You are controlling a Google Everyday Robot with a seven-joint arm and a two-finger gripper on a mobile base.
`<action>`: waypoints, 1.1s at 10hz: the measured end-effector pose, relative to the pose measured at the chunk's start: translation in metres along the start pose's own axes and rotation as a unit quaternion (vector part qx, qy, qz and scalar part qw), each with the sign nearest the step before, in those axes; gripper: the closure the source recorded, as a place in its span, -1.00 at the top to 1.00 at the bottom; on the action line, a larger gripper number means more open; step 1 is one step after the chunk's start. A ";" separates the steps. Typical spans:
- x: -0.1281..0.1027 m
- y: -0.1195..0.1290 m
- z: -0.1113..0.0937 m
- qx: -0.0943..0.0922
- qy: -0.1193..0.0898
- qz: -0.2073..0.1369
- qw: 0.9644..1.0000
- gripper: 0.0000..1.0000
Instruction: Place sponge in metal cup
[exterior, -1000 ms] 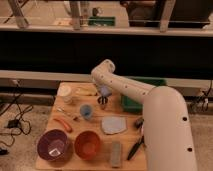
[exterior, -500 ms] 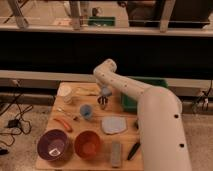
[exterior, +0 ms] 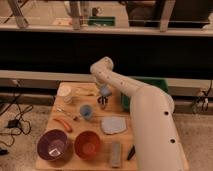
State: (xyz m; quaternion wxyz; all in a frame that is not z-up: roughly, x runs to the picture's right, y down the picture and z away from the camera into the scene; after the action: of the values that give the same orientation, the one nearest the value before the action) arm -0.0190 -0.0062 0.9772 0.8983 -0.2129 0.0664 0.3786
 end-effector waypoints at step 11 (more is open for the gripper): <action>0.034 -0.007 0.027 -0.021 0.024 -0.019 0.999 0.60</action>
State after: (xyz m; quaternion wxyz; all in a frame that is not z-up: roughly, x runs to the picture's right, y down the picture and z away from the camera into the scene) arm 0.0087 0.0237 0.9941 0.8987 -0.2423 0.0755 0.3576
